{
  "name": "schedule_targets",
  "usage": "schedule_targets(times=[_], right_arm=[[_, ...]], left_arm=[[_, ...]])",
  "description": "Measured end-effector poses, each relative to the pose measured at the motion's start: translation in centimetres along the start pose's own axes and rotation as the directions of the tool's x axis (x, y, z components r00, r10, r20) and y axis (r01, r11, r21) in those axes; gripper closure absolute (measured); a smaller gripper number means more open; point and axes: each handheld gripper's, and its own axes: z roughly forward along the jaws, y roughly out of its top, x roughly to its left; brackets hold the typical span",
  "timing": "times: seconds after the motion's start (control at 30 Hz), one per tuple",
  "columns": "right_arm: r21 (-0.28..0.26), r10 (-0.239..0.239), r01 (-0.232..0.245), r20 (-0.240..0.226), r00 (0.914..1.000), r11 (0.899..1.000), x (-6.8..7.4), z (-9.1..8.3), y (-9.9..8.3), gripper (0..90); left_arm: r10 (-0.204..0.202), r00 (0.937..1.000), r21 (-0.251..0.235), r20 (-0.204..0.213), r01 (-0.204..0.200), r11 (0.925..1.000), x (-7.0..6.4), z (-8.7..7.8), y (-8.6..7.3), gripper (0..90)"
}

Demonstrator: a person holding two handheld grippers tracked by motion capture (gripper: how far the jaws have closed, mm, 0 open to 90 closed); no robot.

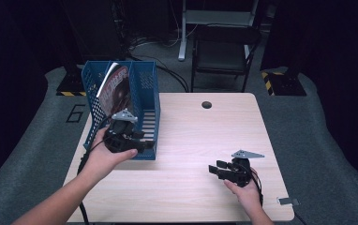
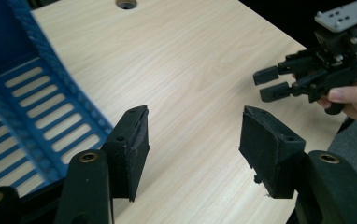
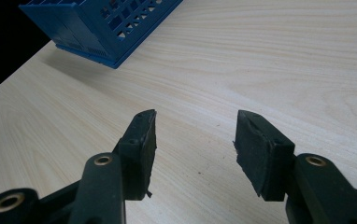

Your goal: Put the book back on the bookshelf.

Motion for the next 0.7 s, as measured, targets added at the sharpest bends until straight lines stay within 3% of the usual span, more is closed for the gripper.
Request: schedule_targets(times=[0.1, 0.27, 0.57, 0.7], right_arm=[[-0.003, 0.001, -0.001, 0.001, 1.0000, 1.000, 0.0, 0.0, 0.0, 47.9], [-0.009, -0.004, 0.004, 0.006, 1.0000, 1.000, 0.0, -0.1, 0.0, 47.8], [-0.009, 0.003, -0.002, 0.010, 0.9999, 1.000, 0.1, 0.0, 0.0, 47.5], [-0.016, 0.008, -0.008, 0.008, 0.9999, 1.000, 0.0, -0.1, 0.0, 47.3]], left_arm=[[0.010, 0.9996, 0.003, 0.025, -0.010, 0.9999, -0.6, 1.0, -0.7, 42.3], [-0.012, 0.9958, -0.014, 0.091, 0.014, 0.9998, -1.3, 2.6, -2.0, 42.3], [0.032, 0.9940, -0.009, 0.104, -0.031, 0.9995, -2.4, 5.1, -4.5, 42.5], [0.036, 0.9938, -0.033, 0.105, -0.033, 0.9989, -2.6, 5.9, -5.8, 42.5]])
